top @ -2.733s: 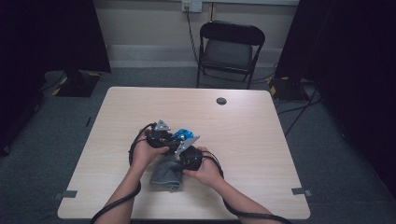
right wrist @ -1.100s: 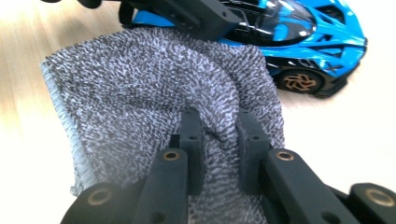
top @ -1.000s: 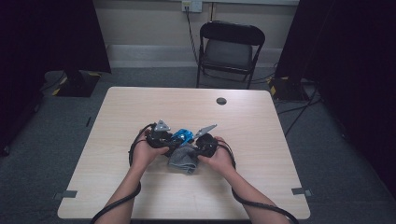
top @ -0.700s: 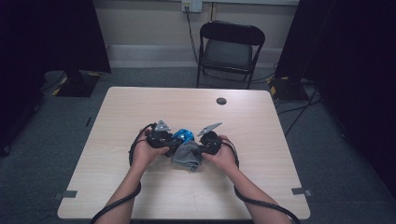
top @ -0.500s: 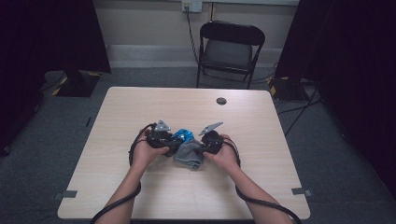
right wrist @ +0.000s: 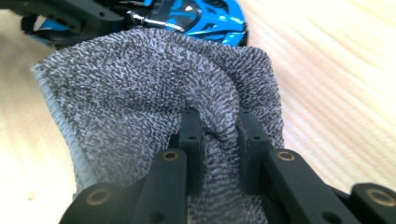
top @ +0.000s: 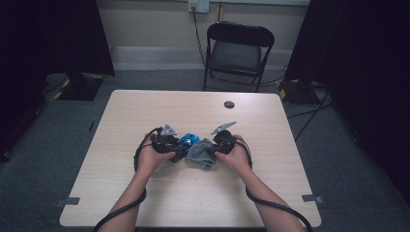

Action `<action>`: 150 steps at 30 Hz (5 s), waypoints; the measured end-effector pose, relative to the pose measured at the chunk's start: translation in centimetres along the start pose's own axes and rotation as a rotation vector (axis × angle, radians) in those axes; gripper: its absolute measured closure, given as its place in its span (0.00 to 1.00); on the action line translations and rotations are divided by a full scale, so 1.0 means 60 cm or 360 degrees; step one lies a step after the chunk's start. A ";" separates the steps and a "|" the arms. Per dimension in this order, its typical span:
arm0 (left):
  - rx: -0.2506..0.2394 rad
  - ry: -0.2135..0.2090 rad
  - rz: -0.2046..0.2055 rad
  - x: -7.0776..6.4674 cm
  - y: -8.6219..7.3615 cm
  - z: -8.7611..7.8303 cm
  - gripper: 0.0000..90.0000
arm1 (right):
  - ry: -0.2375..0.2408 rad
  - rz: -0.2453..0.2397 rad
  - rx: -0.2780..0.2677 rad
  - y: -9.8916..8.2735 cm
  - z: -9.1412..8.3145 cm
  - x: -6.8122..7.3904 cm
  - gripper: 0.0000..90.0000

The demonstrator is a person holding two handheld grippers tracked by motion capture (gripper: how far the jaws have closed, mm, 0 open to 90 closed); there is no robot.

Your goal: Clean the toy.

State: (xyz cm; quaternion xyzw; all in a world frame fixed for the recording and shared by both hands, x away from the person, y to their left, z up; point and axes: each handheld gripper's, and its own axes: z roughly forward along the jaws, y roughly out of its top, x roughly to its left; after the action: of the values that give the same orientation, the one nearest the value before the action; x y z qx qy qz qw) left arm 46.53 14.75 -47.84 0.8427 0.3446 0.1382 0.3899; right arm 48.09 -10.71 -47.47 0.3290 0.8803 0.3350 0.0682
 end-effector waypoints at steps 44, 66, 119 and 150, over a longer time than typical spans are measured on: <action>0.0011 0.0002 0.0001 -0.027 0.023 -0.039 0.38 | 0.0160 -0.0089 -0.0076 -0.057 -0.057 0.090 0.61; -0.0039 -0.0269 0.0126 -0.155 0.008 -0.047 0.39 | -0.0086 -0.0081 -0.0270 -0.011 -0.119 0.026 0.27; 0.0157 -0.0221 0.0091 -0.111 -0.077 -0.087 0.77 | 0.0205 -0.0253 -0.0148 0.103 0.093 0.061 0.16; 0.0199 -0.0084 -0.0062 -0.041 -0.099 -0.127 0.78 | 0.0141 -0.0299 -0.0199 0.096 0.113 0.076 0.03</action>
State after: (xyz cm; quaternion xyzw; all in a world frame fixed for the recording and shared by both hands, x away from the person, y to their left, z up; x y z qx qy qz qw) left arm 38.10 20.06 -47.19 0.8619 0.3585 0.0865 0.3481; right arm 49.96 -0.94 -48.53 0.2251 0.8868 0.3955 0.0808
